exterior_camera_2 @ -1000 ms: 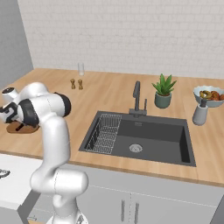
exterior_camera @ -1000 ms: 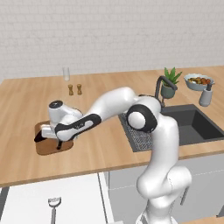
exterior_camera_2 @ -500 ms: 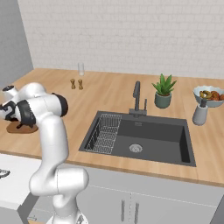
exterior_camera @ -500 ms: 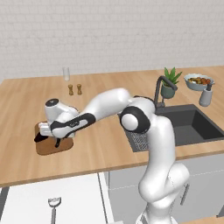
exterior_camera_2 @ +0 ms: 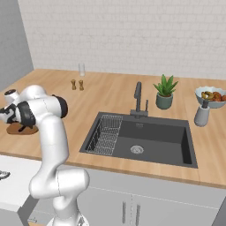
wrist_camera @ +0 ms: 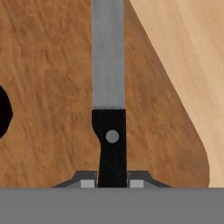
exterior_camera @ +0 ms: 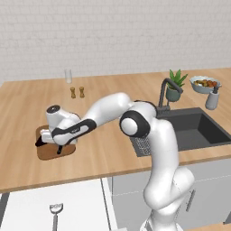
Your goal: Place the appropriate cutting tool for cutting the avocado skin on the cutting board.
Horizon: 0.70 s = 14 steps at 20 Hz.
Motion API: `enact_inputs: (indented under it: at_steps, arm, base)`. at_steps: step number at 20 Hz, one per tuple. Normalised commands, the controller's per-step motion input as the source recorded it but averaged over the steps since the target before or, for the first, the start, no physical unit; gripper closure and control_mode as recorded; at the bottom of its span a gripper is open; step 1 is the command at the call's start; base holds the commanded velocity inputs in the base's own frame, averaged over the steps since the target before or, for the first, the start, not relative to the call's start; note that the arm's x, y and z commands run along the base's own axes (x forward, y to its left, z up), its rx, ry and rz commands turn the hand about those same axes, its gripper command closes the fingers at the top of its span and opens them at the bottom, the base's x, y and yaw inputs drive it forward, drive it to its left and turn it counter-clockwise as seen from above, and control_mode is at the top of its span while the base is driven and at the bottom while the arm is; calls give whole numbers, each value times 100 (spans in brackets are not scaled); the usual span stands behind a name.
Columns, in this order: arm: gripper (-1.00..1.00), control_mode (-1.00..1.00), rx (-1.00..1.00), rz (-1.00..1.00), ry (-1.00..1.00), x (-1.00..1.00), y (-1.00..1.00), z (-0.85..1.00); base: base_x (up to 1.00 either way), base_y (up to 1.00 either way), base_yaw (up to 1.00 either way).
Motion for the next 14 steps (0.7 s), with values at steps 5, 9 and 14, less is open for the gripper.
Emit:
enact_inputs:
  at_steps: [5, 9, 14]
  arm:
    - [-100, -100, 0, 0, 0, 5, 0, -3]
    - [-100, -100, 0, 0, 0, 3, 0, 0]
    - [-100, -100, 0, 0, 0, 0, -1, 0]
  base:
    - [0, 0, 0]
    - [0, 0, 0]
    - [0, 0, 0]
